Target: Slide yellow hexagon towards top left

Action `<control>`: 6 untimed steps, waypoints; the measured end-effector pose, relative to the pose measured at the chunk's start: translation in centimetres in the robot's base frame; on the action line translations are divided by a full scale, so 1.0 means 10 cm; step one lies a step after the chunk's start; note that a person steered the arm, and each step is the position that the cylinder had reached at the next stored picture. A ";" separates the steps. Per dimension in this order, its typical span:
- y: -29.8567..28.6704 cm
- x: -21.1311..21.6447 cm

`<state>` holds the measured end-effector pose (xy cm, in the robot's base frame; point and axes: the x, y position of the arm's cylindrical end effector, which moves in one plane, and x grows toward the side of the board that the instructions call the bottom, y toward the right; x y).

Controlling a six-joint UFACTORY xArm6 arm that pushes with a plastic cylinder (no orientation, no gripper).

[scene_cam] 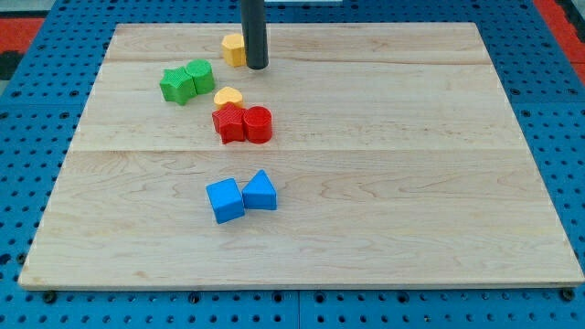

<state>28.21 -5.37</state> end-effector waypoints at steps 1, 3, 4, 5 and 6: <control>0.17 0.00; 0.42 -0.06; 0.11 -0.33; -0.05 -0.40; -0.46 -0.11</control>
